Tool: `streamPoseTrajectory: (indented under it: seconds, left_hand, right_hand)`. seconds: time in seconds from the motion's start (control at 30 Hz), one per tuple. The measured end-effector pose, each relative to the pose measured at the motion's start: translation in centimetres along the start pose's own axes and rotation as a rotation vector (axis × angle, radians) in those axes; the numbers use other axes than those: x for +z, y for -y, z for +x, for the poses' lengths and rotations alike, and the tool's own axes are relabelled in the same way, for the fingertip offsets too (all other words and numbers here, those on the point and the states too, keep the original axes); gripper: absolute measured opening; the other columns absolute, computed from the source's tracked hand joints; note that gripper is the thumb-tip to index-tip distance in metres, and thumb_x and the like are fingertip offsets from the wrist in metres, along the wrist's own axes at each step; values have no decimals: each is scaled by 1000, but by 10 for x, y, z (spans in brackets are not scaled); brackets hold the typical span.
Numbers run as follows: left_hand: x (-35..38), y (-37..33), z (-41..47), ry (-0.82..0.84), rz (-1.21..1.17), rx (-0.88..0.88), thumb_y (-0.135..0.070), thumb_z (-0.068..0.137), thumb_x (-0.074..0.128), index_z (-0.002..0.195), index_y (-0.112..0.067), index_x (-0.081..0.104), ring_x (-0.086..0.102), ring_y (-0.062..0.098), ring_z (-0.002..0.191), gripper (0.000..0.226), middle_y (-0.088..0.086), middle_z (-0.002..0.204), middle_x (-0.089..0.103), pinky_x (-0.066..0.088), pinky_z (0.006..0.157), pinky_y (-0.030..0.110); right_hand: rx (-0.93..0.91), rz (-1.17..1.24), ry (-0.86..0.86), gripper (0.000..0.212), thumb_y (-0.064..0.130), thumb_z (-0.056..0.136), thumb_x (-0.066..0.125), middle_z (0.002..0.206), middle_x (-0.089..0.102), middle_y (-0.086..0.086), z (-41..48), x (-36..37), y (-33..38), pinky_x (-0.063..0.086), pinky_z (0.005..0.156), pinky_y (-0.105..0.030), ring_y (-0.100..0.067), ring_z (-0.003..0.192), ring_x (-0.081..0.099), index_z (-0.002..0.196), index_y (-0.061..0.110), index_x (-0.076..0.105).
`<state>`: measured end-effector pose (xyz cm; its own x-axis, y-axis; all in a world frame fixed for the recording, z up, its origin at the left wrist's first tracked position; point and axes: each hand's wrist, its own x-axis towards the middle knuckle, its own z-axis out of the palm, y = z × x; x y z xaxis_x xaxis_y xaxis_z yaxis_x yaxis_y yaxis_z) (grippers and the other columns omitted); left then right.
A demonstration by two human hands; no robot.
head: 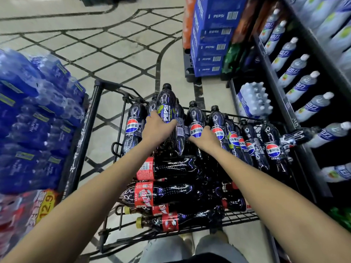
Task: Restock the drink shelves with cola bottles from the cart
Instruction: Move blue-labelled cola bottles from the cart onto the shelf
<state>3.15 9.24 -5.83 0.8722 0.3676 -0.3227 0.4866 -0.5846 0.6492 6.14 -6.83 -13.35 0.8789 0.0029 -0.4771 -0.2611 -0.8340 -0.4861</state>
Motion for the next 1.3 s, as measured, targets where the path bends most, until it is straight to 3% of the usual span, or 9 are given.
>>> streamPoseTrajectory:
  seconds: [0.37, 0.5, 0.63, 0.77, 0.83, 0.97, 1.07, 1.2, 1.3]
  left_hand:
    - [-9, -14, -8, 83, -397, 92, -32, 82, 67, 113, -14, 53, 68, 25, 90, 39, 8, 101, 69, 54, 88, 44]
    - [-6, -36, -18, 161, -428, 180, -32, 85, 66, 118, -20, 43, 68, 12, 80, 42, -3, 95, 65, 57, 76, 31]
    - [10, -59, -40, 254, -496, 223, -27, 87, 64, 119, -14, 47, 67, 6, 63, 38, 0, 92, 65, 53, 56, 21]
    - [37, -78, -73, 387, -547, 237, -20, 93, 54, 97, -10, 59, 63, 14, 54, 12, 5, 74, 66, 51, 50, 23]
    - [53, -86, -95, 448, -551, 210, -18, 92, 50, 98, -4, 59, 62, 21, 60, 18, 10, 77, 63, 51, 57, 27]
    - [87, -93, -150, 667, -624, 163, -21, 93, 49, 103, -5, 60, 58, 27, 73, 22, 17, 89, 60, 48, 71, 35]
    - [117, -94, -205, 833, -666, 243, -21, 97, 52, 115, -3, 58, 64, 26, 82, 26, 16, 97, 66, 50, 88, 41]
    - [155, -87, -287, 961, -644, 273, -19, 96, 56, 125, 0, 54, 62, 35, 104, 35, 24, 119, 63, 48, 98, 48]
    - [183, -70, -351, 1085, -598, 233, -23, 94, 59, 121, 0, 59, 63, 37, 107, 36, 25, 118, 64, 50, 97, 48]
  right_hand:
    - [-92, 356, -197, 48, 41, 77, 70, 95, 57, -1, -18, -31, -1, 43, 62, -28, -18, 80, 58, 111, 17, 46]
    - [-98, 516, -245, 46, 38, 77, 72, 93, 59, 3, -34, -53, -15, 40, 54, -23, -8, 75, 57, 111, 19, 48]
    - [-110, 649, -295, 44, 32, 78, 72, 96, 63, -2, -59, -75, -37, 50, 64, -26, -13, 78, 60, 115, 17, 51]
    - [-110, 725, -403, 27, 28, 78, 72, 85, 61, 6, -95, -90, -70, 46, 57, -15, -5, 70, 58, 99, 24, 55]
    - [-98, 774, -445, 27, 27, 79, 71, 86, 60, 7, -117, -95, -91, 43, 53, -11, -4, 71, 58, 98, 26, 52]
    - [-18, 819, -506, 36, 31, 80, 70, 95, 60, 4, -173, -100, -141, 45, 61, -19, -6, 78, 59, 110, 22, 53]
    - [48, 856, -597, 37, 31, 80, 70, 91, 60, 5, -228, -98, -181, 42, 55, -15, -7, 76, 59, 111, 19, 54]
    - [105, 912, -736, 20, 23, 83, 70, 84, 60, 8, -314, -87, -230, 40, 48, -8, -4, 71, 57, 96, 25, 55]
    - [185, 906, -807, 28, 25, 84, 69, 90, 62, 6, -384, -70, -266, 41, 57, -16, -6, 76, 58, 108, 18, 56]
